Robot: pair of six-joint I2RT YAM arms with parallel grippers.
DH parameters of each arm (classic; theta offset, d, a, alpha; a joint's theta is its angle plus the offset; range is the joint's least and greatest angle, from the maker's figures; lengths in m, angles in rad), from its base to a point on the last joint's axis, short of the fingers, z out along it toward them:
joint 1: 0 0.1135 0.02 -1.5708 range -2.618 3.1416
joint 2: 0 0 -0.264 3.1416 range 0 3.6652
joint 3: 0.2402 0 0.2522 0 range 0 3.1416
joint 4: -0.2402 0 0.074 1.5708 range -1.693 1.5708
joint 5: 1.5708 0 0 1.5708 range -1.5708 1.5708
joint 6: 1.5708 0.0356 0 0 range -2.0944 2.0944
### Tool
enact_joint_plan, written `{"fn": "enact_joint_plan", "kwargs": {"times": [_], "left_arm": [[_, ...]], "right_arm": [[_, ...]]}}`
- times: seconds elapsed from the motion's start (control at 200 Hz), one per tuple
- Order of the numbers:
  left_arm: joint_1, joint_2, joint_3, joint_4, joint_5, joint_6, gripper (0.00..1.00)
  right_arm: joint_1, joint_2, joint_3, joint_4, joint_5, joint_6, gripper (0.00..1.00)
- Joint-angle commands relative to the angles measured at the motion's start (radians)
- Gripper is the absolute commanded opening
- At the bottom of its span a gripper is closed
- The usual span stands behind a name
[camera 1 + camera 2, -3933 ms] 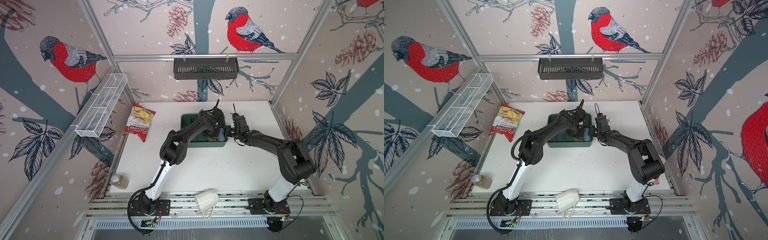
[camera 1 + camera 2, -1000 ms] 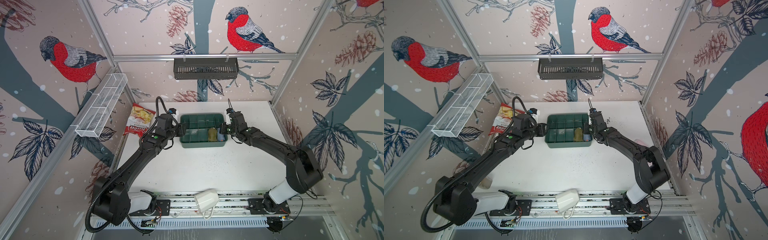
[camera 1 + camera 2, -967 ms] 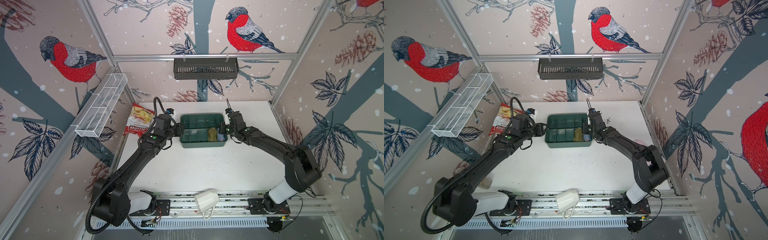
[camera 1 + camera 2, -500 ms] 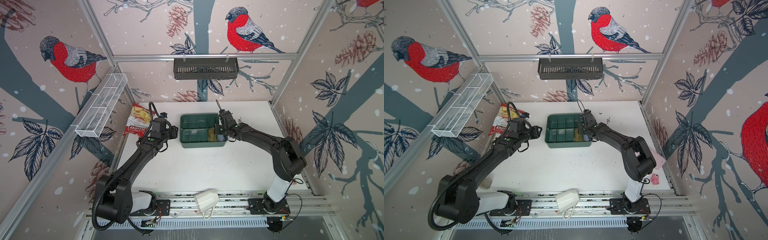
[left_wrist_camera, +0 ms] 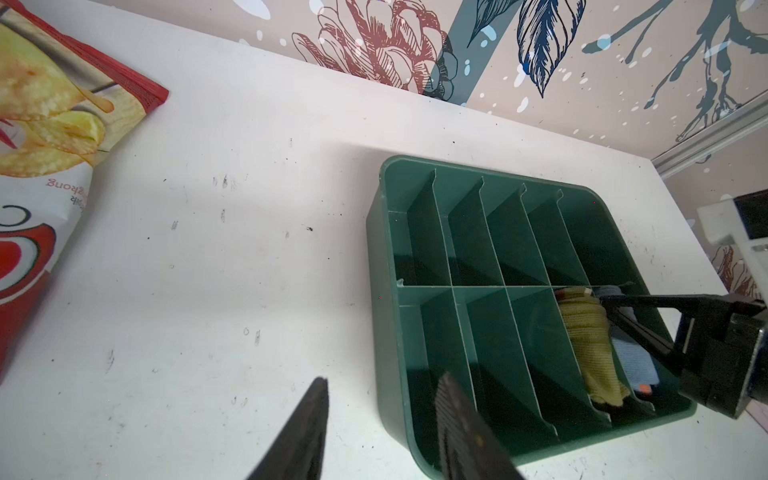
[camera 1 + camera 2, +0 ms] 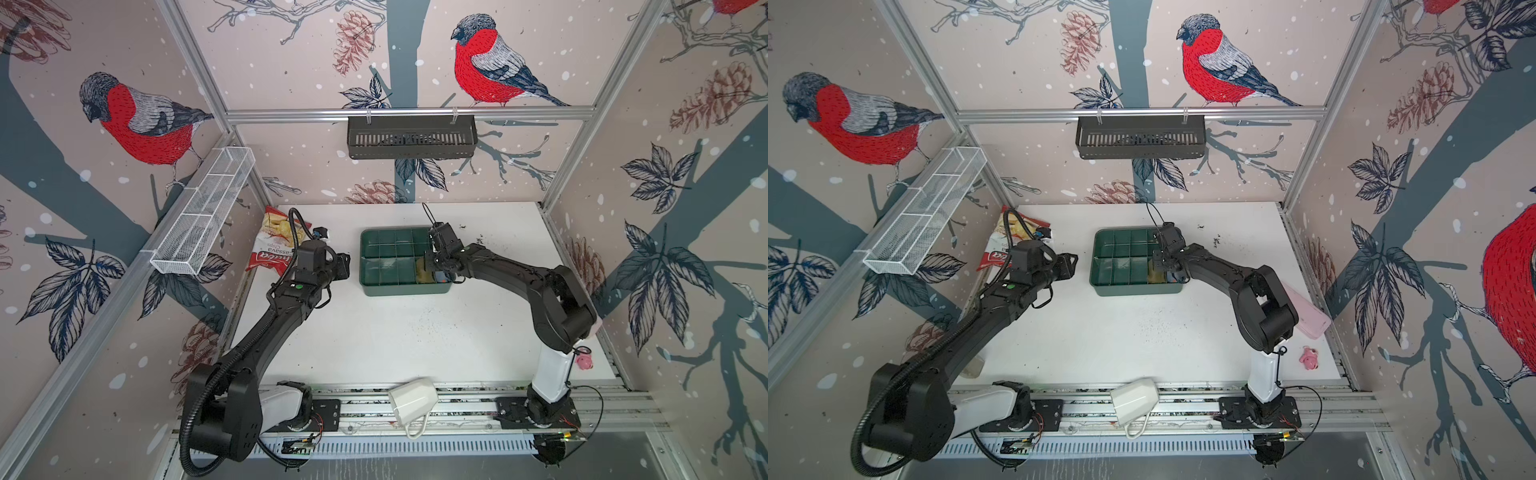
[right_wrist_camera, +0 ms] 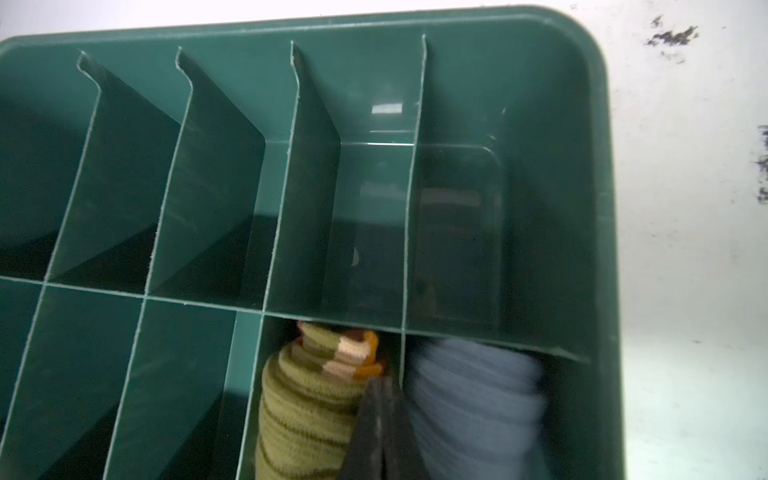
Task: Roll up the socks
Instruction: 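Open the left gripper and lift it away from the tray while the right gripper descends, then press the green roll down into the slot with the right gripper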
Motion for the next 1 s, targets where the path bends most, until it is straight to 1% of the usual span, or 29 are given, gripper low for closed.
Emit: {"fn": "enact_joint_plan", "kwargs": {"times": [0.0,0.32,0.415,0.455,0.605,0.655,0.715,0.8,0.846,0.951,0.996], "left_arm": [[0.007,-0.009,-0.005,0.046,-0.009,0.009,0.45],[0.016,-0.011,-0.013,0.048,0.005,0.017,0.46],[0.017,-0.003,-0.01,0.048,0.012,0.017,0.46],[0.017,-0.002,-0.009,0.047,0.015,0.017,0.46],[0.017,0.0,-0.004,0.048,0.021,0.015,0.46],[0.017,0.0,-0.002,0.046,0.025,0.015,0.46],[0.017,0.002,0.001,0.047,0.029,0.014,0.46],[0.017,0.004,0.007,0.042,0.029,0.016,0.46],[0.017,0.004,0.009,0.041,0.028,0.016,0.46],[0.017,0.007,0.015,0.04,0.029,0.019,0.46],[0.017,0.009,0.016,0.039,0.03,0.02,0.46]], "right_arm": [[0.005,0.019,0.019,-0.021,-0.006,0.008,0.03],[-0.011,0.078,0.045,0.012,-0.033,0.011,0.05],[-0.014,0.069,0.046,0.014,-0.03,0.007,0.06],[-0.014,0.053,0.041,0.014,-0.026,0.004,0.09],[-0.016,-0.061,-0.008,0.014,-0.02,-0.012,0.27],[-0.014,-0.098,-0.023,0.008,-0.02,-0.022,0.29],[-0.01,-0.137,-0.035,-0.009,-0.037,-0.036,0.28],[0.005,-0.166,-0.049,-0.042,-0.071,-0.059,0.23],[0.013,-0.167,-0.051,-0.065,-0.112,-0.074,0.2],[0.022,-0.153,-0.059,-0.093,-0.237,-0.1,0.15],[0.026,-0.145,-0.064,-0.094,-0.259,-0.101,0.12]]}}
